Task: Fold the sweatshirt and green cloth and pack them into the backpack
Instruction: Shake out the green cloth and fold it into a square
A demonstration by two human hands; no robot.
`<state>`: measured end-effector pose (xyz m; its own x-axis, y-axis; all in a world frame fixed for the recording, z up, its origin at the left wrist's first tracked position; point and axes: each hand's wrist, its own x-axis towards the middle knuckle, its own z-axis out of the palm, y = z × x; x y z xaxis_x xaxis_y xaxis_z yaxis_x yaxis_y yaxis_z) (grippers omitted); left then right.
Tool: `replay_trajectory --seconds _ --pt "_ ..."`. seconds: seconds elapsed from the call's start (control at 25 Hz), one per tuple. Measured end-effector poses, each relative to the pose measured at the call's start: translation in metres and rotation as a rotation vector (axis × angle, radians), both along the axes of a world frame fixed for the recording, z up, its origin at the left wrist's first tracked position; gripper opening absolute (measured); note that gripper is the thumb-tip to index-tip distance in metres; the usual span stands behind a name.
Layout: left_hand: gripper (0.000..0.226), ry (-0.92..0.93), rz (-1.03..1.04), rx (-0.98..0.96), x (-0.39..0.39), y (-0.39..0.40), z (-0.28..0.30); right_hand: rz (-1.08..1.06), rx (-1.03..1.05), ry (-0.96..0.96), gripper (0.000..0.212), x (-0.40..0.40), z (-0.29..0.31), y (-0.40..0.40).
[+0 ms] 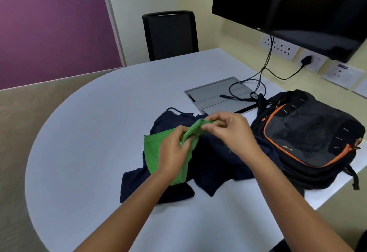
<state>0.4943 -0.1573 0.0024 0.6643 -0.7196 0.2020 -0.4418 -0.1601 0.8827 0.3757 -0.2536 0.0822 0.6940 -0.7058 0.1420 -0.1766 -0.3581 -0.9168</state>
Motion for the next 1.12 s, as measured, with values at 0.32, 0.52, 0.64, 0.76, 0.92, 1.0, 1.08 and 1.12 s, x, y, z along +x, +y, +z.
replay_trajectory --seconds 0.32,0.52,0.64,0.76,0.92,1.0,1.08,1.12 --pt "0.015 0.039 0.316 0.338 0.045 0.069 -0.086 -0.382 -0.278 -0.319 0.022 -0.022 0.045 -0.045" --pt "0.012 0.206 0.351 0.192 0.056 0.065 -0.076 -0.381 -0.048 -0.383 0.008 -0.025 0.032 -0.065" --pt "0.014 0.575 0.447 0.051 0.050 0.052 -0.073 -0.275 -0.056 -0.384 0.013 -0.019 0.034 -0.056" --pt "0.021 1.117 0.529 -0.311 0.049 0.037 -0.060 -0.134 -0.105 -0.360 0.020 -0.013 0.037 -0.048" --pt "0.025 1.062 0.431 -0.281 0.049 0.040 -0.036 -0.228 -0.046 -0.371 0.019 -0.014 0.024 -0.064" --pt "0.020 0.844 0.319 -0.136 0.059 0.048 -0.029 -0.353 0.026 -0.392 0.017 -0.021 0.013 -0.078" --pt "0.013 0.760 0.243 -0.061 0.071 0.057 -0.023 -0.467 0.069 -0.384 0.015 -0.030 0.000 -0.095" --pt "0.015 0.746 0.193 -0.053 0.075 0.061 -0.018 -0.505 0.091 -0.378 0.014 -0.035 -0.006 -0.101"
